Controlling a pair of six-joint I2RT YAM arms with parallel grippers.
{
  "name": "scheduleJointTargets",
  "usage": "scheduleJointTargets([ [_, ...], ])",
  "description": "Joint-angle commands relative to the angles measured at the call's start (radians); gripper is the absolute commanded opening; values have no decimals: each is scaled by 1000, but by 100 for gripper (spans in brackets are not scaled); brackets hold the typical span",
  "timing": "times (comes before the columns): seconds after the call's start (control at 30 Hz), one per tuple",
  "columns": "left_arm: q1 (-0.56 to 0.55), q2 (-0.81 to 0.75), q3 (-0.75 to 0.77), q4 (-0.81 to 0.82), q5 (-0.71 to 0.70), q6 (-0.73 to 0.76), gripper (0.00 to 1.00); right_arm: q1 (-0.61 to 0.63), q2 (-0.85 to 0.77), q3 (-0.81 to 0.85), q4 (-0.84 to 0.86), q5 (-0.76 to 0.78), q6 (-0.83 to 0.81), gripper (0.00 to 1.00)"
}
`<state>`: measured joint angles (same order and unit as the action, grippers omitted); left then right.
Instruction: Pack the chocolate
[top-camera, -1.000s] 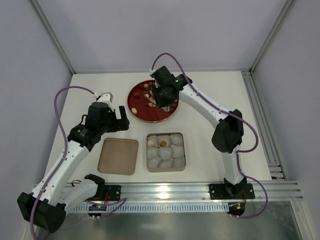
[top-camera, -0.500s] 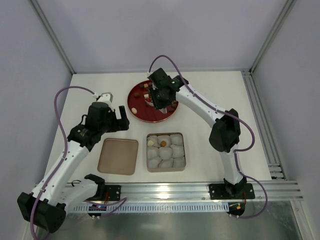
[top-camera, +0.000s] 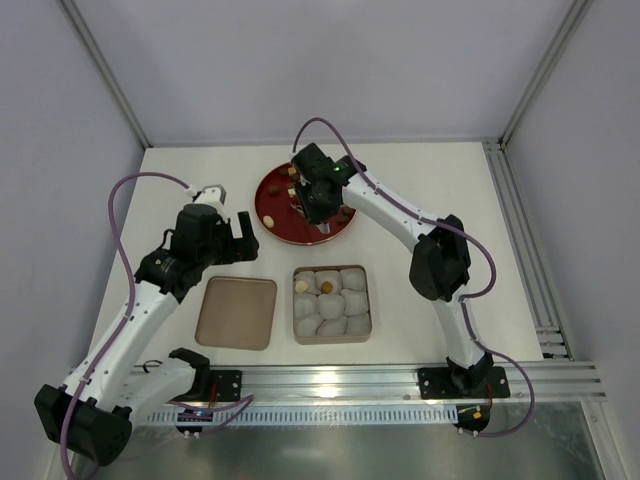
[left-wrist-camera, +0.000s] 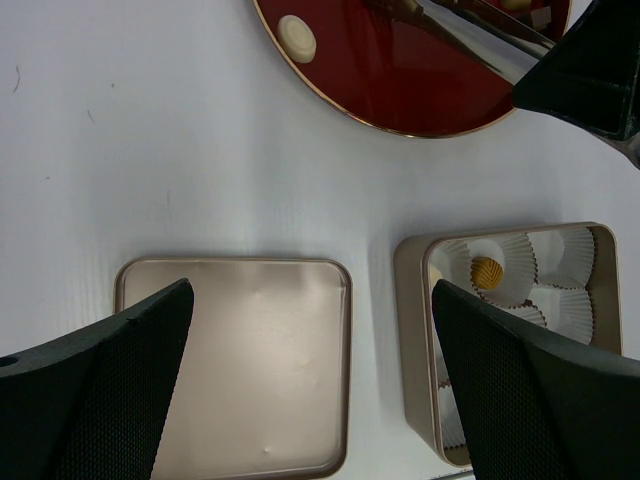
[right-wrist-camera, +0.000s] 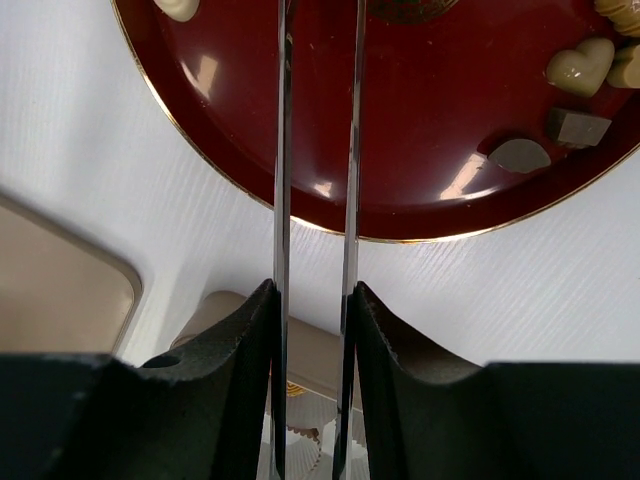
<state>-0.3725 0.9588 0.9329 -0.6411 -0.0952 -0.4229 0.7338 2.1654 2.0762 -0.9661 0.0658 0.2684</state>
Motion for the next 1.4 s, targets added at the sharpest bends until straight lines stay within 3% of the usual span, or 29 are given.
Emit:
scheduleJointTargets([
  [0.0,4,-3,24,12,-1,-5,100,4,-3,62,10,22,6,37],
  [0.73,4,-3,26,12,2,-4,100,9,42,122,-22,28,-11,37],
  [0.83,4,-3,27,14,2,-4,100,12,40,119,-23,28,-12,33],
  [1.37,4,-5,26,12,0,-4,100,12,-125,73,-28,66,-24,28],
])
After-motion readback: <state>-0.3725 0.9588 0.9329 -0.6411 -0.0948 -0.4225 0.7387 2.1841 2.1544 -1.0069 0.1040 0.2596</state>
